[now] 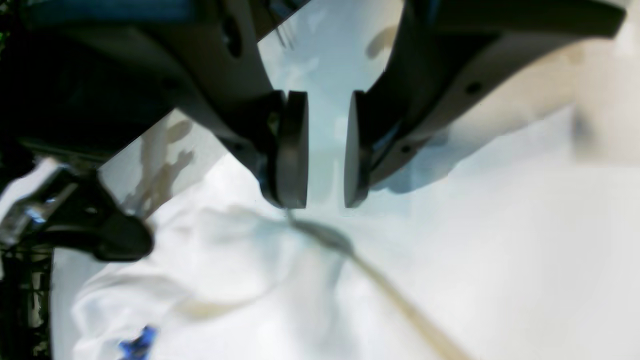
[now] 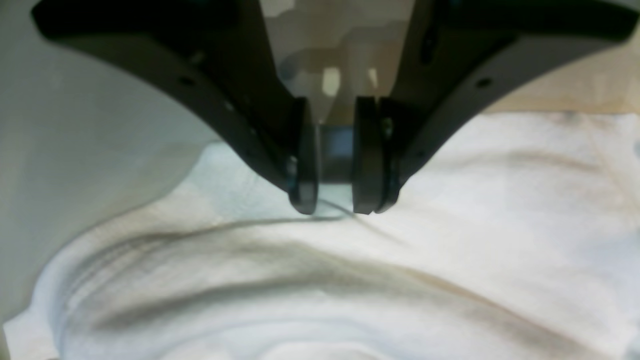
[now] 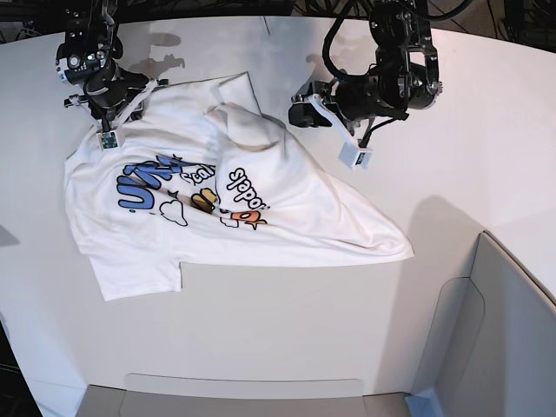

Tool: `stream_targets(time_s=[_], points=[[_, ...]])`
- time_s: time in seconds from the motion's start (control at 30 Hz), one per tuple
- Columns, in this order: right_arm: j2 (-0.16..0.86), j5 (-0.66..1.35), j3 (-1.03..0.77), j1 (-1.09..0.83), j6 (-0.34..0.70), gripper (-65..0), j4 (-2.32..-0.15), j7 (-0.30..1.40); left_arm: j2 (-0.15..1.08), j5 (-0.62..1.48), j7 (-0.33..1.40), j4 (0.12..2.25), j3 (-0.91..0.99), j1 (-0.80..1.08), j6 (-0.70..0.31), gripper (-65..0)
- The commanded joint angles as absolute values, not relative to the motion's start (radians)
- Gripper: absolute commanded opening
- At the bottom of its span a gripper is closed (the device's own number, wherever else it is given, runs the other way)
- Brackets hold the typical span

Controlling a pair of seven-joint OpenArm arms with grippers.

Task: Layout the t-shirt on the table in an organized manner, then fold the t-shirt properly
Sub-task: 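Release the edge and move the left gripper to the folded-over fabric, then grasp the folded-over fabric with the left gripper and pull it flat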

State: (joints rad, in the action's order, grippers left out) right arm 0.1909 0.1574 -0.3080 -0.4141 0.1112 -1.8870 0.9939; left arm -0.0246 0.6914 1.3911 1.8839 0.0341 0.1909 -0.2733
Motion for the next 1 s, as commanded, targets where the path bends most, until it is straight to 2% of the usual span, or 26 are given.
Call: stream_targets(time_s=[0.0,0.07,0.23,0.53,0.7,0.83,0.97], points=[[0.199,0.120,-0.308,-0.424,0.101,-51.1,-1.873,1.061,-0.024,0.714,1.377,1.905,0.031,0.156,-0.275,-50.6],[0.199,0.120,-0.308,-0.424,0.101,-51.1,-1.873,1.061,-0.025,0.676,1.388,1.905,0.019,0.139,-0.275,-49.5],[0.202,0.120,-0.308,-0.424,0.101,-51.1,-1.873,1.061,0.008,0.509,1.374,1.906,-0.147,0.097,-0.280,-48.8],[0.202,0.120,-0.308,-0.424,0.101,-51.1,-1.873,1.061,0.087,0.295,1.283,1.910,-0.377,0.085,-0.283,-48.7],[0.203,0.120,-0.308,-0.424,0.101,-51.1,-1.873,1.061,0.093,0.272,1.268,1.906,-0.414,0.082,-0.285,-48.6],[0.203,0.120,-0.308,-0.423,0.101,-51.1,-1.873,1.061,0.090,0.272,1.265,1.905,-0.414,0.081,-0.377,-48.6],[0.203,0.120,-0.308,-0.423,0.101,-51.1,-1.873,1.061,0.088,0.274,1.264,1.891,-0.414,0.067,-0.386,-48.6]])
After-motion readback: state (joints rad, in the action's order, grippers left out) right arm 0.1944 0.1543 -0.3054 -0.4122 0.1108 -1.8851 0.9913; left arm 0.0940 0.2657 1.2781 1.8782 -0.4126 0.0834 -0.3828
